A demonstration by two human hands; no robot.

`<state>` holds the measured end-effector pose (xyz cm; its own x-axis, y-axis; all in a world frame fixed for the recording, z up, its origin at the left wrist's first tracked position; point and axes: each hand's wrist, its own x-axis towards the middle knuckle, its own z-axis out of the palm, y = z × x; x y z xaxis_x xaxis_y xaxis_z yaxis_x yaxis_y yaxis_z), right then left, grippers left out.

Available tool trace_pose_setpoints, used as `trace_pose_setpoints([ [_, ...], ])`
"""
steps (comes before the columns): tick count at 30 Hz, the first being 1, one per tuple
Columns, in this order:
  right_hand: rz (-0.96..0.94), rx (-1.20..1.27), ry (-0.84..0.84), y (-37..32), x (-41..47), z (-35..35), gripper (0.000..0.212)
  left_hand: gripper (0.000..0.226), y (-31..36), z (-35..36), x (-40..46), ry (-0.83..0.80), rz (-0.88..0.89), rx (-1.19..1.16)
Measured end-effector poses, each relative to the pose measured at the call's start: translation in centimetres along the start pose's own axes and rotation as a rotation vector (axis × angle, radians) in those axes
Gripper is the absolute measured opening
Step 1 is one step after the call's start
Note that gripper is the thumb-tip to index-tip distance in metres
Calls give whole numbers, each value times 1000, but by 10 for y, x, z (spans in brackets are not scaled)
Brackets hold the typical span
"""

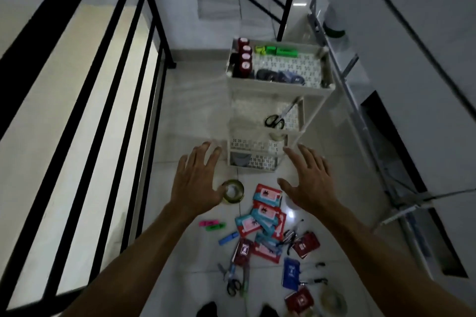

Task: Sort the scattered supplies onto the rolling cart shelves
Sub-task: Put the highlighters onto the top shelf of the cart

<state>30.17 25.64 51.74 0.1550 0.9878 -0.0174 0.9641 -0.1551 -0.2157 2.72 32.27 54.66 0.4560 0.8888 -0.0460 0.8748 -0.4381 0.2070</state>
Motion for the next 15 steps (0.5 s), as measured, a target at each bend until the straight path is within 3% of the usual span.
trace_pose_setpoints([
  [4,-11,15,-134,0,-47,62,87,98,-10,51,-41,-73,-17,-17],
  [15,-51,58,-308,48,-145,260,85,102,-24,263,-97,-240,-61,40],
])
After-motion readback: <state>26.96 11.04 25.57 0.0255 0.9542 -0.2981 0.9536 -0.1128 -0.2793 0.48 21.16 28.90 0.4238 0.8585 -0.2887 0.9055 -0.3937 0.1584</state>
